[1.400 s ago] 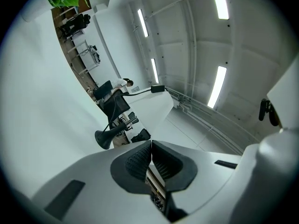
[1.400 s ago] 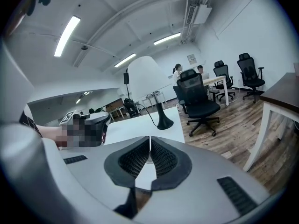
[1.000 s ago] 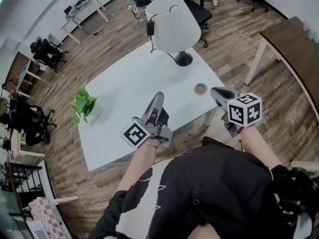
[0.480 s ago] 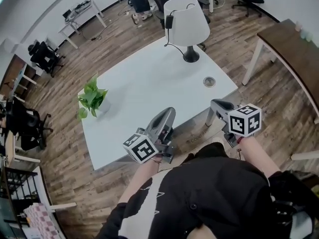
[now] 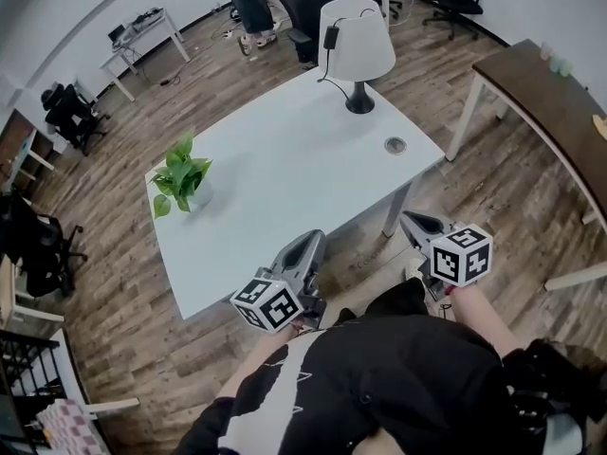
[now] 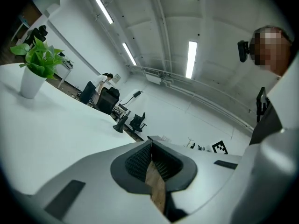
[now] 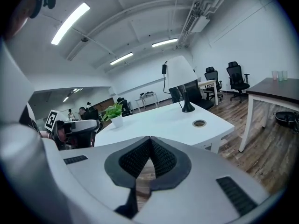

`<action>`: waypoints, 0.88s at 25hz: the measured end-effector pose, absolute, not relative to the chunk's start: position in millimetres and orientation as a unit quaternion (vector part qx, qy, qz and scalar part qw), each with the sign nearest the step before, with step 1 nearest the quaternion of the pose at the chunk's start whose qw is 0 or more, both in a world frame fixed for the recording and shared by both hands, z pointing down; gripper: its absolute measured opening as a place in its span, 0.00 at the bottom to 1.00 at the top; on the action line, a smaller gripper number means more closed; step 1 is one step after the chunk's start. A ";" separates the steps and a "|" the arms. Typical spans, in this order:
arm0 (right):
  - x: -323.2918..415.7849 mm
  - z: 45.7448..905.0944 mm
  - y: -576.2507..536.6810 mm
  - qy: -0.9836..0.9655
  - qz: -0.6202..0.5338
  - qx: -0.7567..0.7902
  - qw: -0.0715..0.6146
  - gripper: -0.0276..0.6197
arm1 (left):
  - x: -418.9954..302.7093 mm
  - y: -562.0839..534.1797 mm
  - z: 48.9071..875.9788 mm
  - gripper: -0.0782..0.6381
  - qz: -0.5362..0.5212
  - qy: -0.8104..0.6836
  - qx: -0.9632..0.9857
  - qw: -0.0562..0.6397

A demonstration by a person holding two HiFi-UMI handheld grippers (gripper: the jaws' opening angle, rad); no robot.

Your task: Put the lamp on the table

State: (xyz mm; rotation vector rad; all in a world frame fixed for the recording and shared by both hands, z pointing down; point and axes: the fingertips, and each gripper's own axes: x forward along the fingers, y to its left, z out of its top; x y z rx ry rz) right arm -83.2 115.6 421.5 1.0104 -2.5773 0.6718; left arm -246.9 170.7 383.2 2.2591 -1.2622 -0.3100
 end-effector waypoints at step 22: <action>-30.9 368.8 113.1 -0.898 0.203 0.367 0.134 0.07 | -224.0 192.2 351.8 0.13 -0.131 -0.494 0.819 0.262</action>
